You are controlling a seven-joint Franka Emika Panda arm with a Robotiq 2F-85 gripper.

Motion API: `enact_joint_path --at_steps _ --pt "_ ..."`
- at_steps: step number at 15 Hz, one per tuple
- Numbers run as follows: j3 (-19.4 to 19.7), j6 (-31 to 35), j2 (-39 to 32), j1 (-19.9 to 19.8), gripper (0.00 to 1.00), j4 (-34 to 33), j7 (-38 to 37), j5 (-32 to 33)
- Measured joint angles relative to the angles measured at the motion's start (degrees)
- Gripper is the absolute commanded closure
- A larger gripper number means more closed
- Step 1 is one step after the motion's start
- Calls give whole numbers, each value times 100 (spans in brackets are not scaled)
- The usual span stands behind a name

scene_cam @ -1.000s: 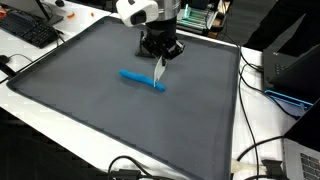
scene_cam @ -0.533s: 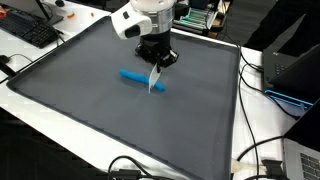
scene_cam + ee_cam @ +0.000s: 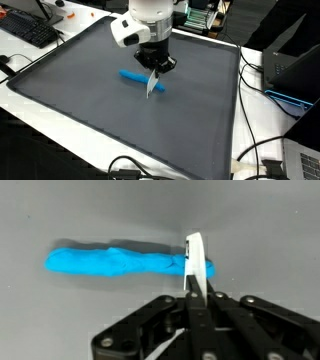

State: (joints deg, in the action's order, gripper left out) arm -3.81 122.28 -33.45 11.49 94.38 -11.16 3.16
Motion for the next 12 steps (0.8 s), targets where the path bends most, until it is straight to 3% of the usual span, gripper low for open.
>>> enact_joint_path --at_steps 12 --pt "63 61 -124 62 99 2 -133 4"
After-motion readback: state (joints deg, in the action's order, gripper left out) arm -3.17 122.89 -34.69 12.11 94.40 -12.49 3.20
